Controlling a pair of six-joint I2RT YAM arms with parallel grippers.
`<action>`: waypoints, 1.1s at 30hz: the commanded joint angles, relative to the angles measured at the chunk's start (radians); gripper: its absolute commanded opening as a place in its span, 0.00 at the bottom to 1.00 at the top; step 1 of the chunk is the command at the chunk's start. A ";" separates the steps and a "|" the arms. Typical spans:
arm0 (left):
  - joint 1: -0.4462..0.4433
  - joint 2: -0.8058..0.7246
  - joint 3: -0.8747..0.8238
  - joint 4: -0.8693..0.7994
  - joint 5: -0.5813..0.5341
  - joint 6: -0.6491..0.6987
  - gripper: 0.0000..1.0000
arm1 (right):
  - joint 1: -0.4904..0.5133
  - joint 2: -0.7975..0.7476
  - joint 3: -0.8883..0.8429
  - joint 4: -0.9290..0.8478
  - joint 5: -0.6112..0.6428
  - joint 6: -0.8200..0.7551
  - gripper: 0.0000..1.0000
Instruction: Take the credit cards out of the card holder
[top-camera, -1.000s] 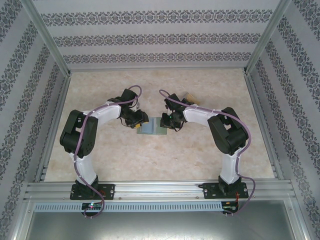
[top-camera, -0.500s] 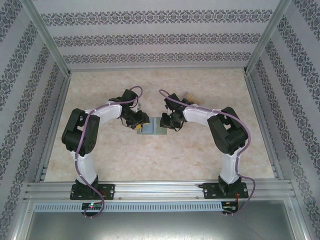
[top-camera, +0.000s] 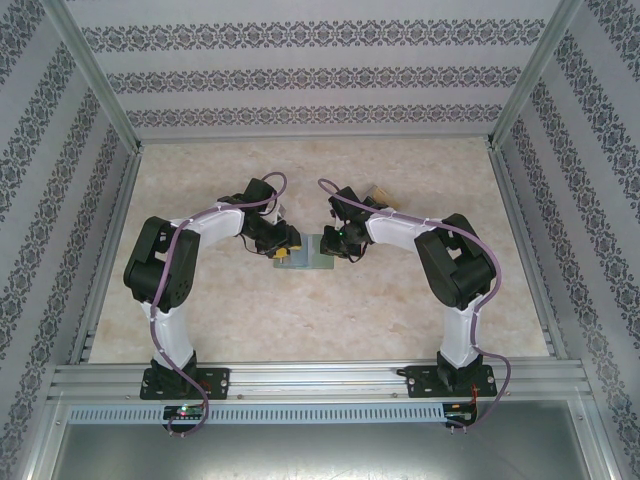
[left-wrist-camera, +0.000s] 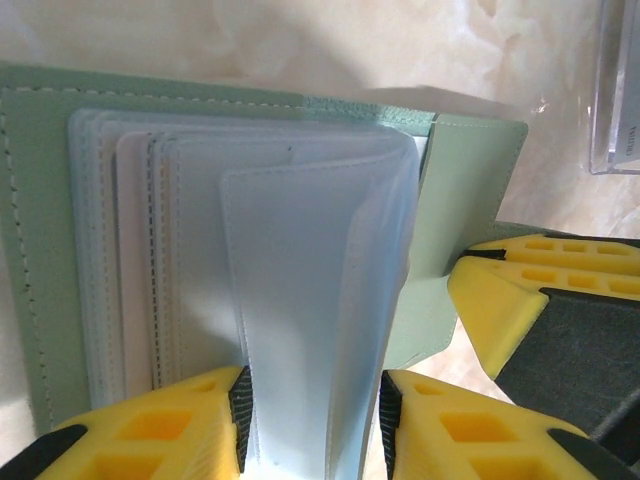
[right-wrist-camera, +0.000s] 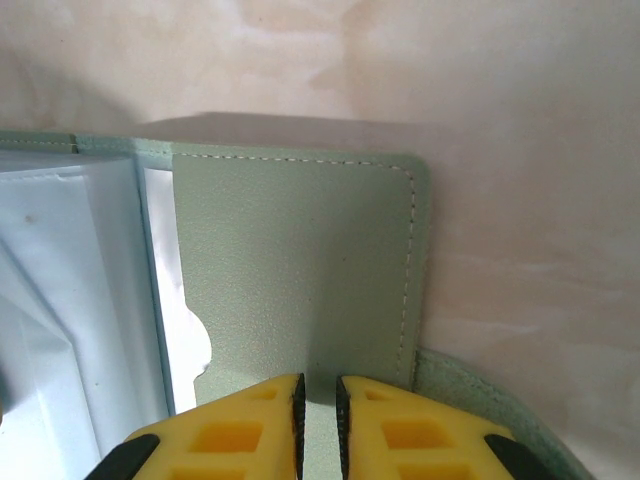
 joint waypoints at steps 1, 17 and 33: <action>0.001 -0.016 0.012 0.046 0.049 0.019 0.41 | 0.016 0.044 0.012 0.001 -0.003 -0.013 0.20; -0.039 -0.007 -0.038 0.325 0.202 -0.079 0.39 | -0.018 -0.103 -0.062 0.099 0.009 -0.004 0.19; -0.035 -0.088 -0.038 0.342 0.176 -0.058 0.39 | -0.012 -0.212 -0.137 0.176 0.049 0.005 0.18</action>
